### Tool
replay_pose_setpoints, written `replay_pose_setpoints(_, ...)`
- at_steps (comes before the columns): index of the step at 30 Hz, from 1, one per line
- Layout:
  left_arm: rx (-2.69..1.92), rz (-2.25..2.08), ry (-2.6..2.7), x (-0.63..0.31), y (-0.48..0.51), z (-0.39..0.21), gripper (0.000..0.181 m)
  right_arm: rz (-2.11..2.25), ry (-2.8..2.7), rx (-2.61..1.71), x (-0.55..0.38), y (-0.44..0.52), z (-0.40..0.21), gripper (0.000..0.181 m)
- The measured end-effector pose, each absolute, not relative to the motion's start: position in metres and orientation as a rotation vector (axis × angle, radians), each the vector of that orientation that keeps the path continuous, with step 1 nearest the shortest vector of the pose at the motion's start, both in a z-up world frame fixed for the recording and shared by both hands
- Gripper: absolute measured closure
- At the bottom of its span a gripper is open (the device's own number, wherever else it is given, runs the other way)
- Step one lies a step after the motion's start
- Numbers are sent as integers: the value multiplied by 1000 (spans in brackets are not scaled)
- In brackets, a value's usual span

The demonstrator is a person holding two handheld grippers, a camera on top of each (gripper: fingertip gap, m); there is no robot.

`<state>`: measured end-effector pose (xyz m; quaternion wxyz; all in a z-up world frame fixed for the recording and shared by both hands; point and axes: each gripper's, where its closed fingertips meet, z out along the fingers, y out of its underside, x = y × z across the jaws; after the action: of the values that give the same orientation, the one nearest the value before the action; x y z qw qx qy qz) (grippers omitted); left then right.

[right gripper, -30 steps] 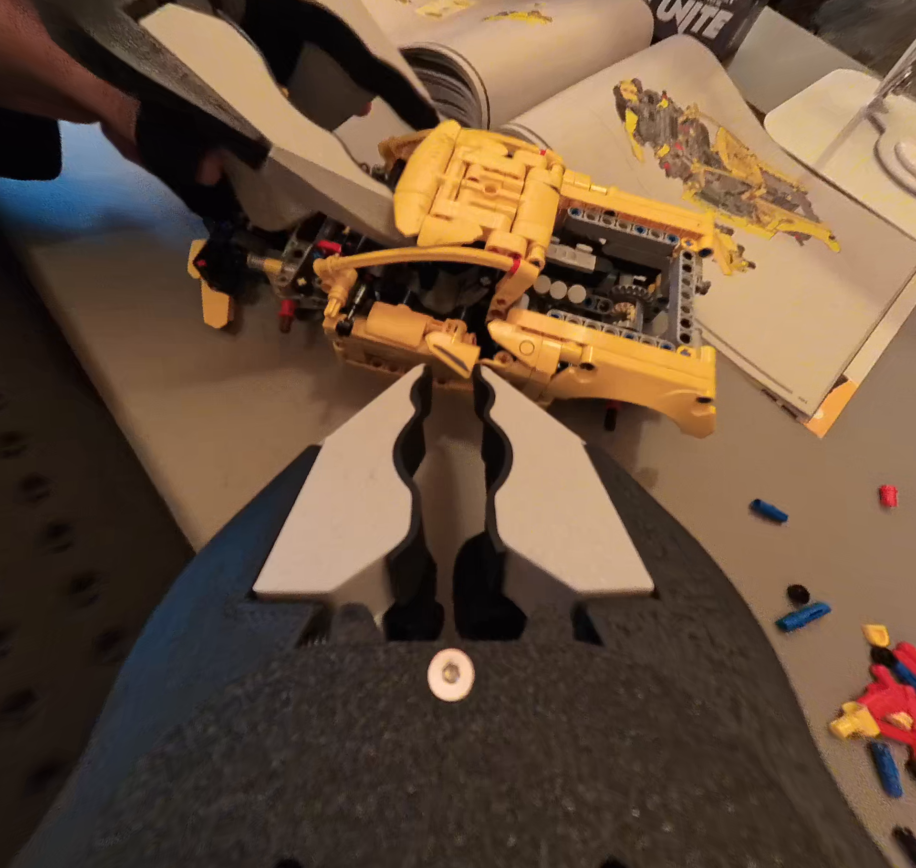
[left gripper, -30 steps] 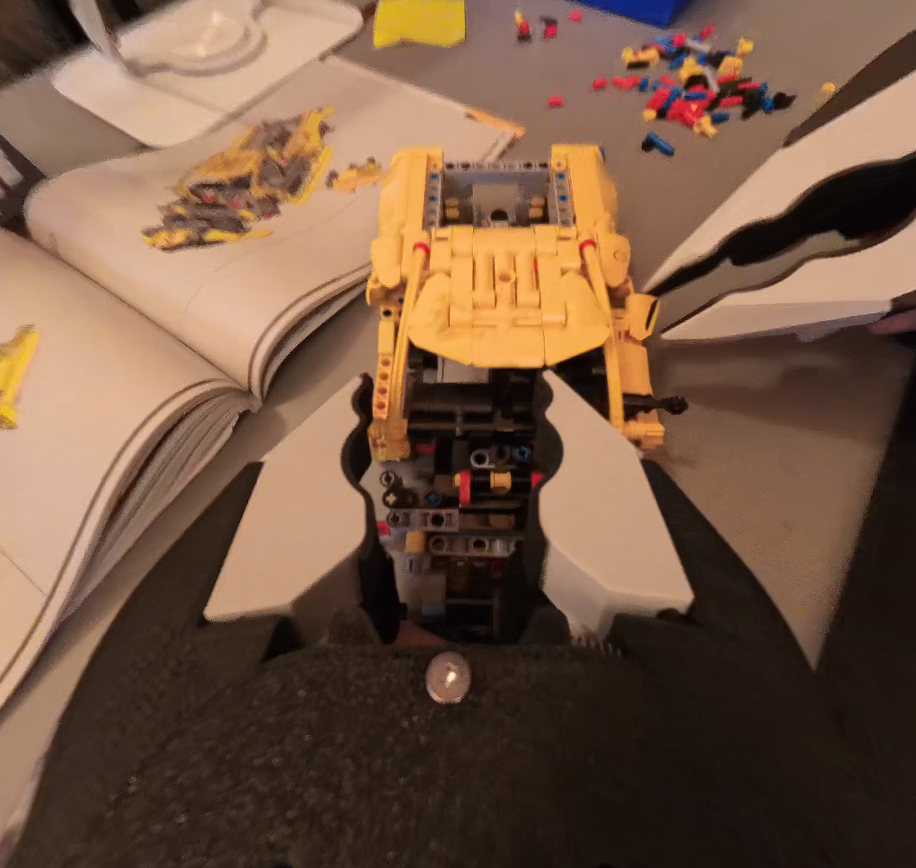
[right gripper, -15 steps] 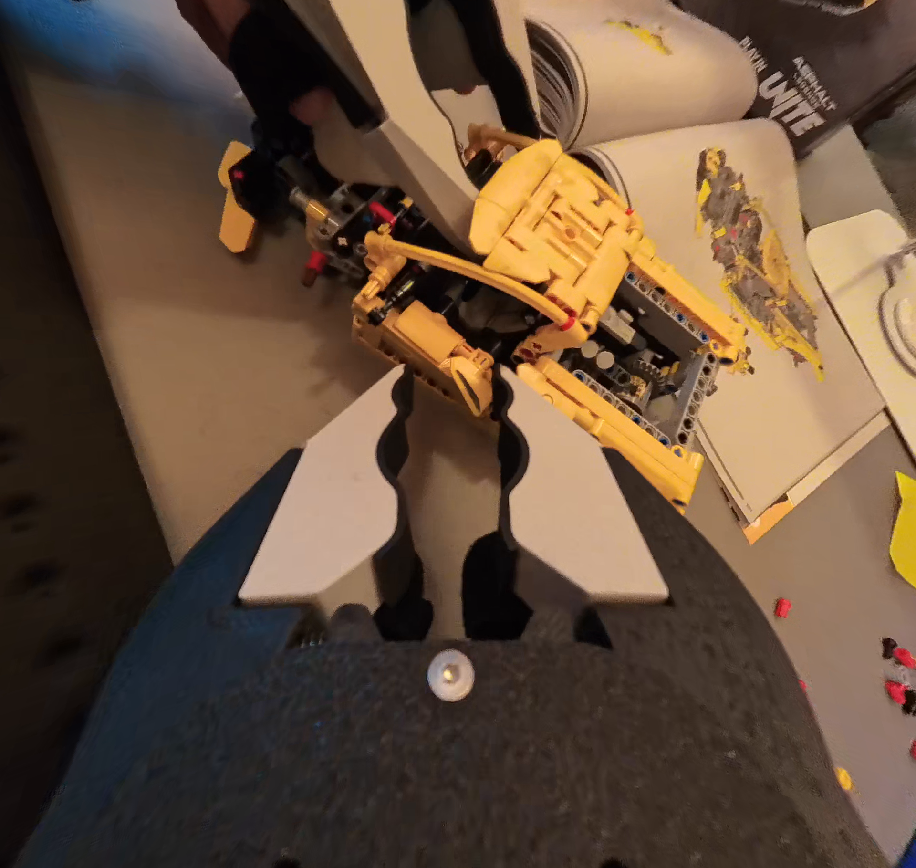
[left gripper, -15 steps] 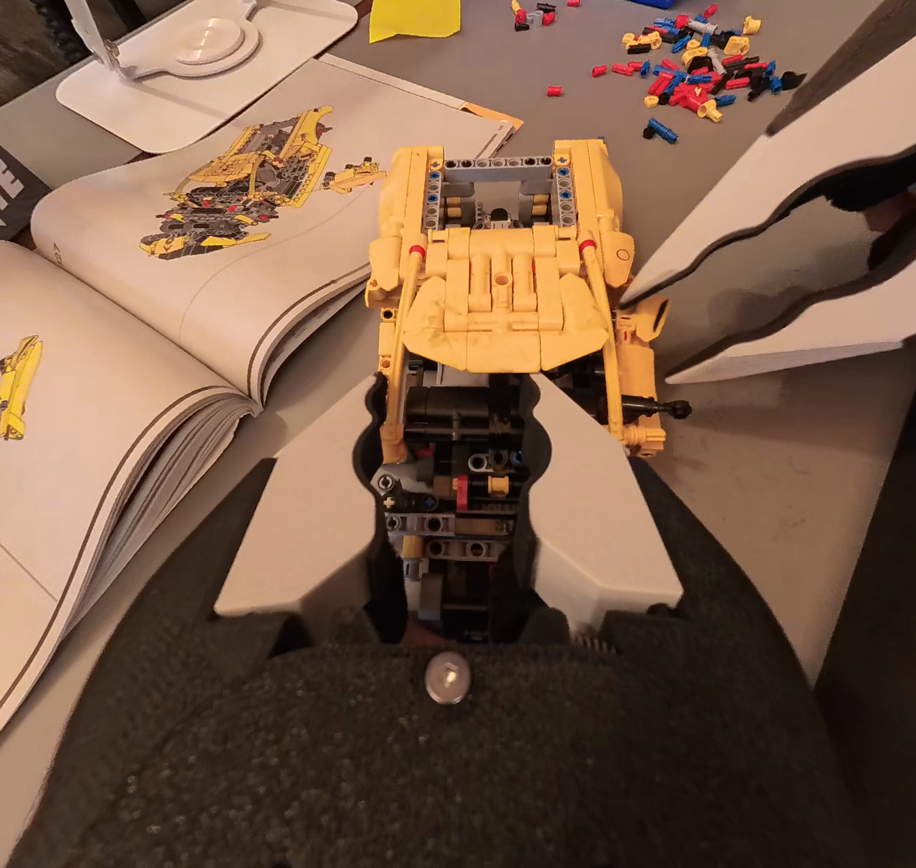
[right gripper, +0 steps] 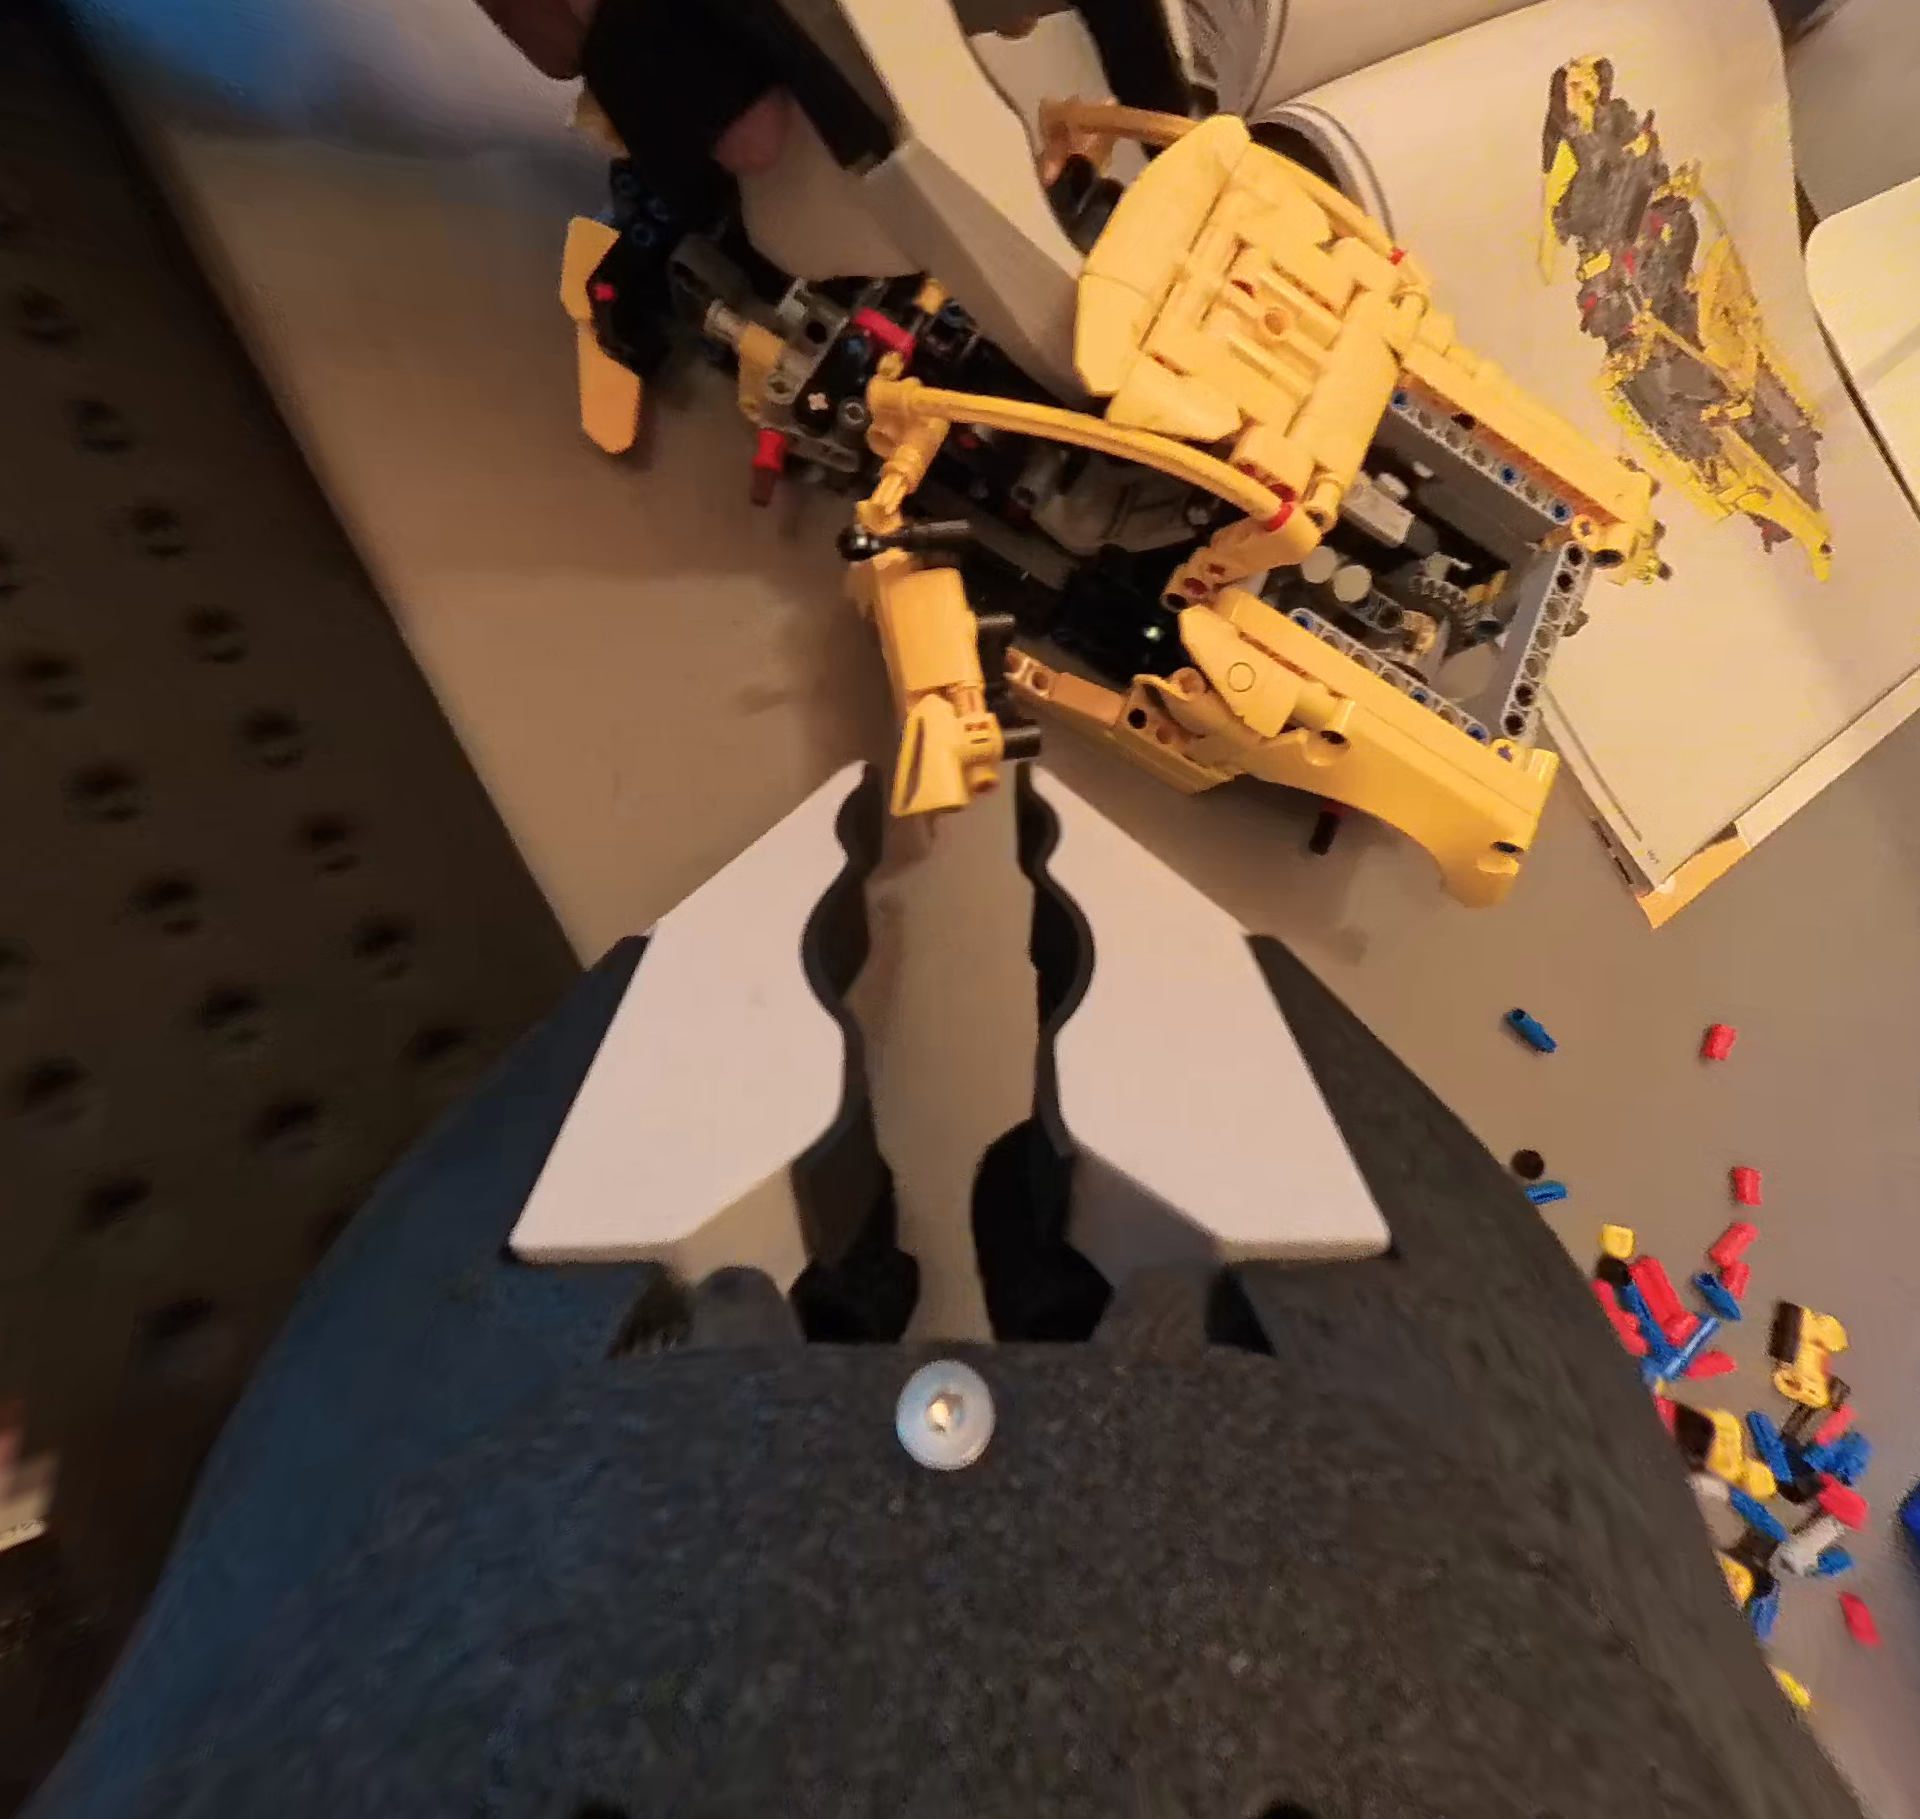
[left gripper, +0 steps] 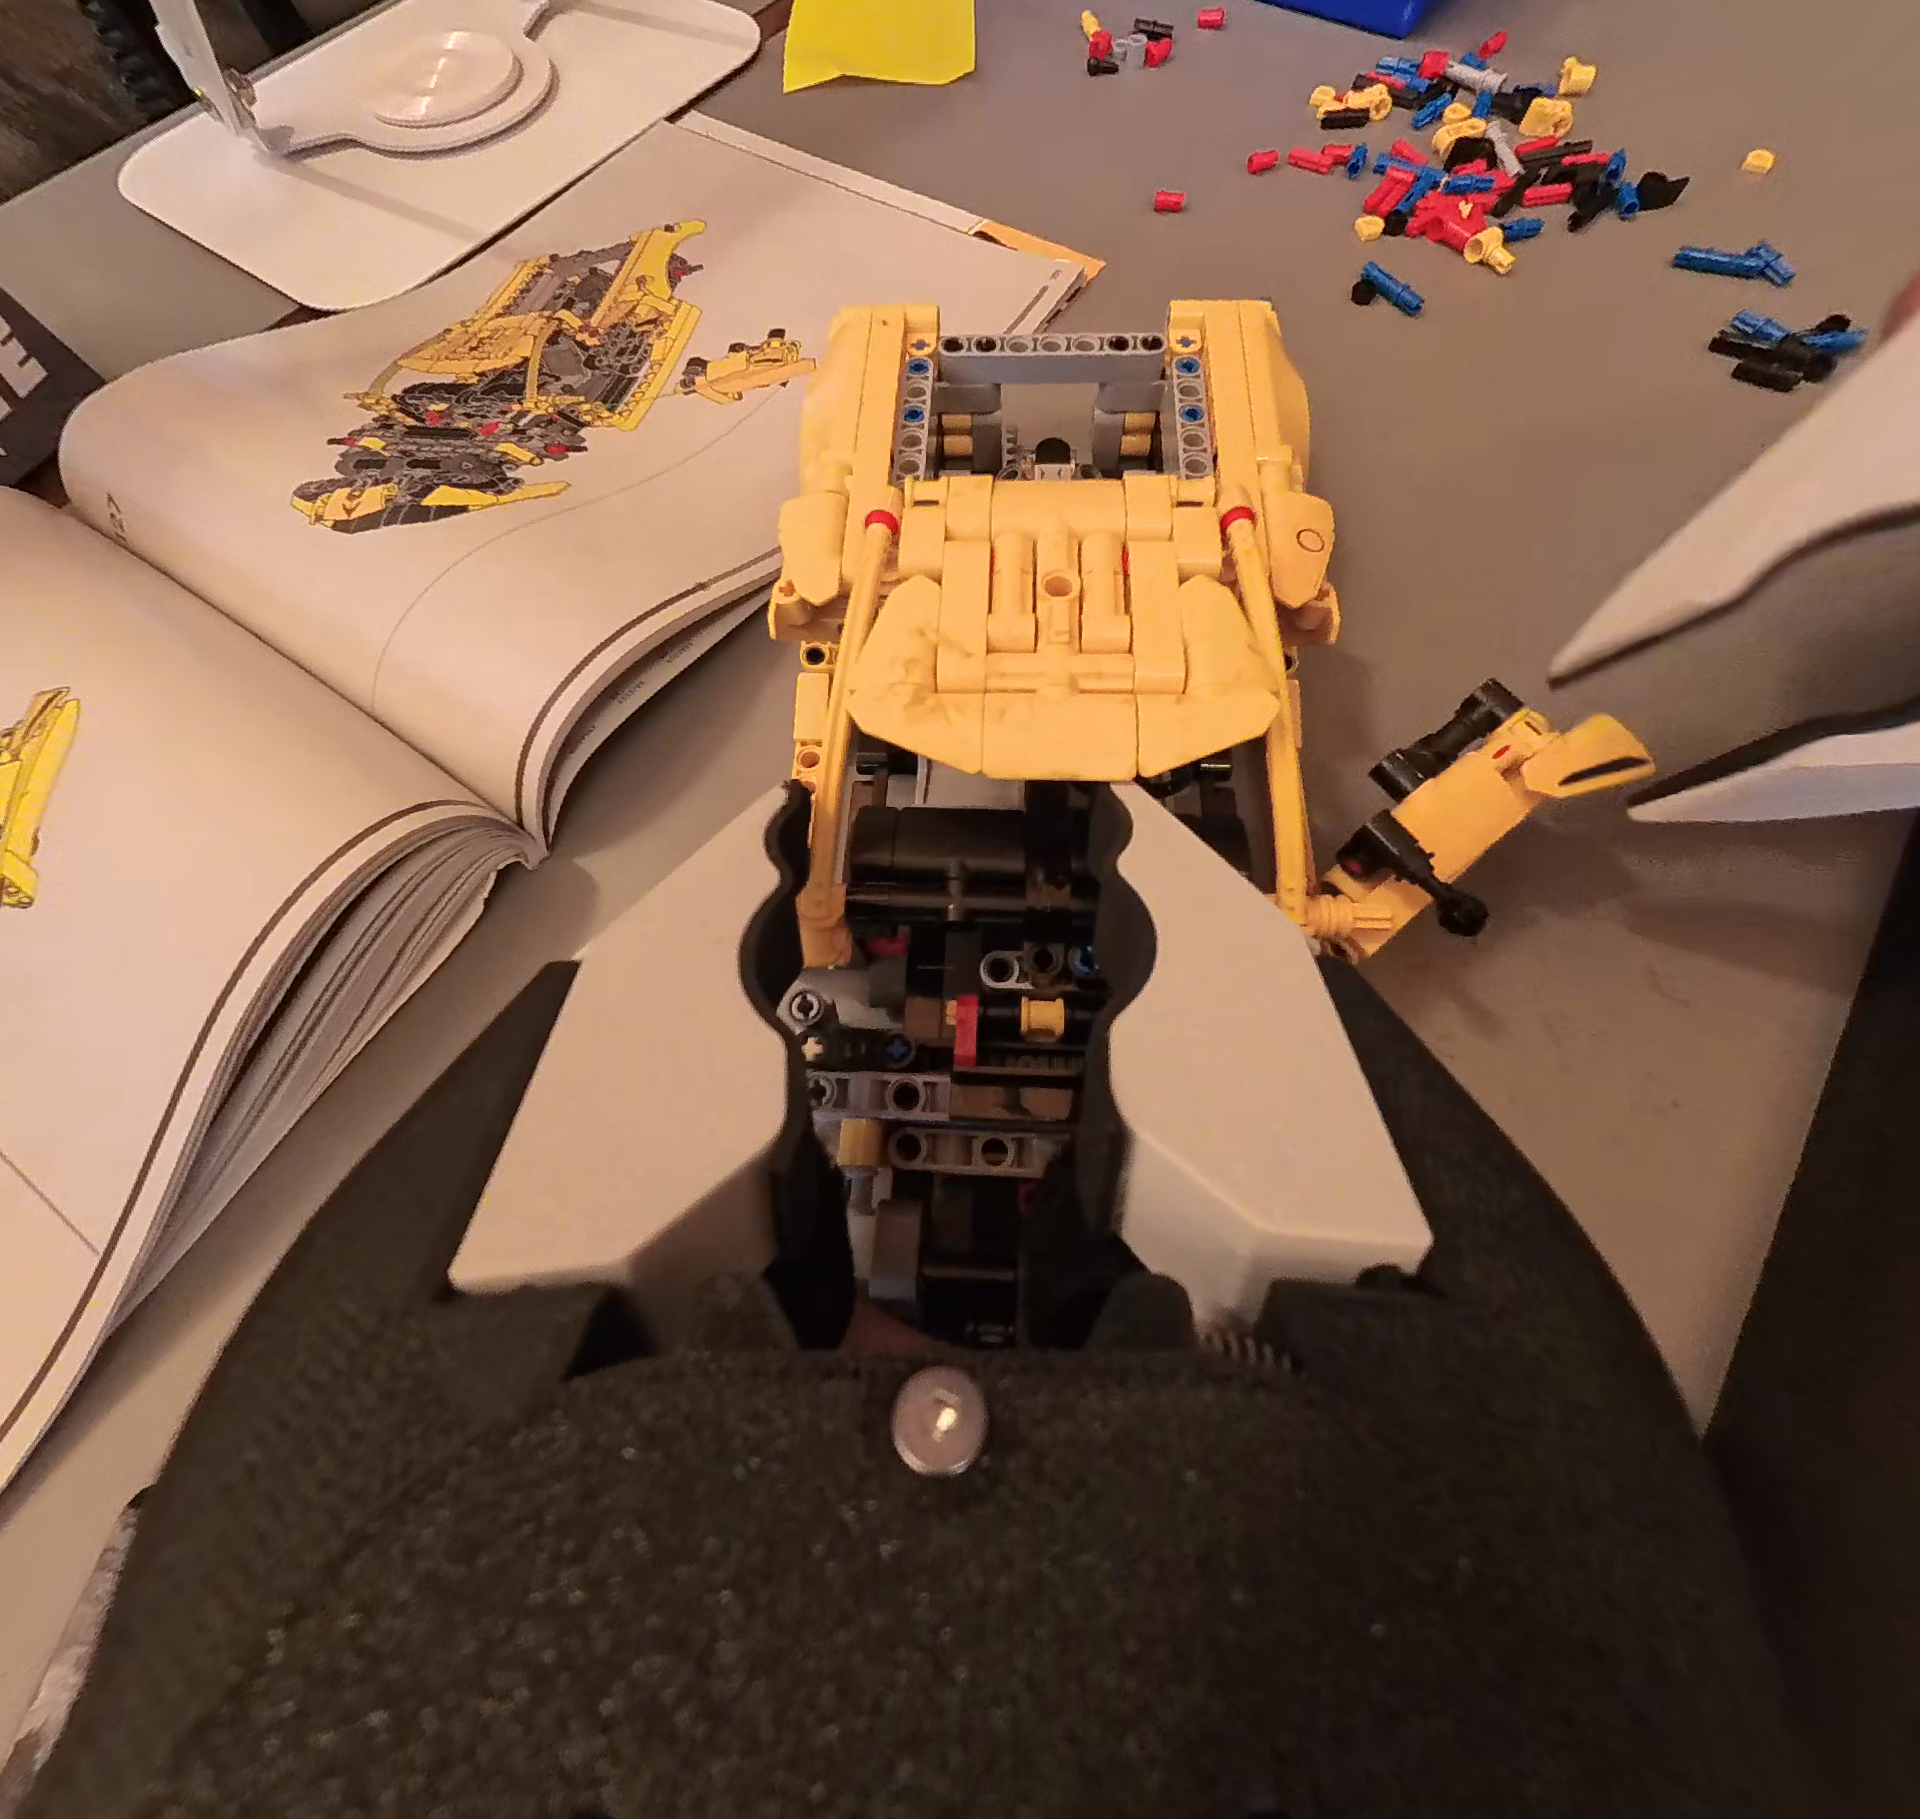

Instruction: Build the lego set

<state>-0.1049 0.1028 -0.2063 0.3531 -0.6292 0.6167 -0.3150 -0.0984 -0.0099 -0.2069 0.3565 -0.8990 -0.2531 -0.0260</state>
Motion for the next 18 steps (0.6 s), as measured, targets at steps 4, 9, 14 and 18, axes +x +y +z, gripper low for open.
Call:
replay_pose_setpoints(4, -1630, -820, 1590, -105, 103, -206, 127, 189, -628, -2350, -101, -3, -219, 115)
replay_pose_setpoints(9, -1633, -824, 1588, -104, 103, -206, 127, 497, -596, -2381, -123, -10, -227, 118)
replay_pose_setpoints(14, -1635, -827, 1588, -104, 104, -206, 127, 523, -627, -2392, -146, -29, -223, 123)
replay_pose_setpoints(18, -1615, -833, 1603, -104, 103, -206, 128, 554, -607, -2405, -152, -34, -222, 119)
